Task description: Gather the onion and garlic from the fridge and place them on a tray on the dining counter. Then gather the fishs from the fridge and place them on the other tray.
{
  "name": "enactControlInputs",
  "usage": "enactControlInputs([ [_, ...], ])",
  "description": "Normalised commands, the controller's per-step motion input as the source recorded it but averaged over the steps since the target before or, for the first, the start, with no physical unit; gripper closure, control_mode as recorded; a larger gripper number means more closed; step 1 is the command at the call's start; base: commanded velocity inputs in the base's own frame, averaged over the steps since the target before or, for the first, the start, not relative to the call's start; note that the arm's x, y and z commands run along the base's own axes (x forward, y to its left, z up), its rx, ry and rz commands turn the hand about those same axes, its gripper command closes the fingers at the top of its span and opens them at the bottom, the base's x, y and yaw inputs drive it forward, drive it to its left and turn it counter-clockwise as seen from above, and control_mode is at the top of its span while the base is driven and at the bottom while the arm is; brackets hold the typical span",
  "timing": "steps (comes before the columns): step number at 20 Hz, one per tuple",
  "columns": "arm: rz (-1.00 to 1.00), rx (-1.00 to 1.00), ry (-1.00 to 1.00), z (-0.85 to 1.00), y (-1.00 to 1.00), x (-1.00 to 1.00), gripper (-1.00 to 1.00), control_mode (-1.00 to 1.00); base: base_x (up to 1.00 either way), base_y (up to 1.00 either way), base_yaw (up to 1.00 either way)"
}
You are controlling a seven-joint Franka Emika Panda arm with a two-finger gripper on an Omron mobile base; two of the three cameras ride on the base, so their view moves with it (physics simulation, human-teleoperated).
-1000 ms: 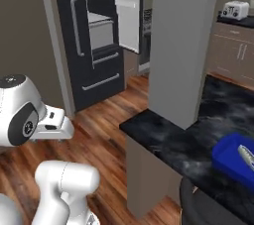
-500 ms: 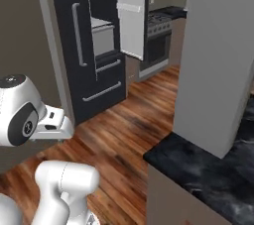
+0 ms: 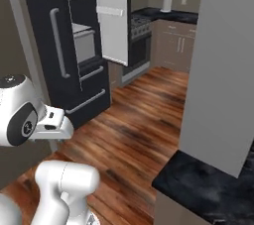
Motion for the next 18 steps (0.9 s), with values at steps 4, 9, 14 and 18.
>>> enactControlInputs([
  [4, 0.0, 0.0, 0.0, 0.0, 0.0, 0.0, -1.0, 1.0, 0.76, 0.17, -0.27],
  [9, 0.0, 0.0, 0.0, 0.0, 0.0, 0.0, -1.0, 1.0, 0.77, 0.1, -0.24],
  [14, 0.0, 0.0, 0.0, 0.0, 0.0, 0.0, -1.0, 1.0, 0.8, 0.21, -0.24],
  [18, 0.0, 0.0, 0.0, 0.0, 0.0, 0.0, -1.0, 1.0, 0.74, 0.38, -0.23],
])
